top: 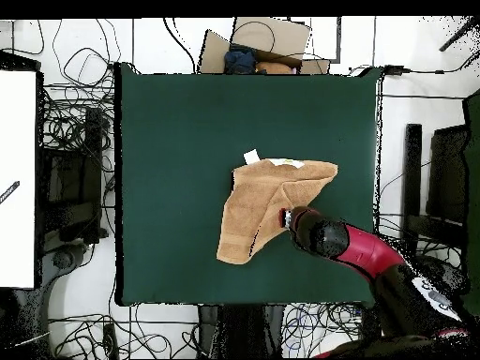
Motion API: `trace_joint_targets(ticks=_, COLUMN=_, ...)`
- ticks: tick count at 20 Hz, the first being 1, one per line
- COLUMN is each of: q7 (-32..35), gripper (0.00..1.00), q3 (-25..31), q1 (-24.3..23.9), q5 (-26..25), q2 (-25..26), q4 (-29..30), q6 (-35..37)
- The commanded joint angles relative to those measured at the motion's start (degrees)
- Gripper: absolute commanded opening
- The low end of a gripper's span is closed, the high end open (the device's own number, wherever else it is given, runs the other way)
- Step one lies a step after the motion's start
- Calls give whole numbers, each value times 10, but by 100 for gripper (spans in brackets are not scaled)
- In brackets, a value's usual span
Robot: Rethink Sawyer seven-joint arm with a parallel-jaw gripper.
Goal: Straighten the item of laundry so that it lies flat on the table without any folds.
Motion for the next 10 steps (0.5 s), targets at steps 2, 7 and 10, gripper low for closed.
trace_joint_targets(ticks=2, q7=16, gripper=100, q3=50, q1=10, q5=-25, q2=3, q4=-8, q6=24)
trace_joint_targets(ticks=7, q7=14, gripper=100, q3=53, q1=9, q5=-14, q2=-25, q4=1, q6=51)
trace_joint_targets(ticks=10, q7=12, gripper=100, q3=55, q1=7, q5=-11, q2=-41, q4=8, q6=62)
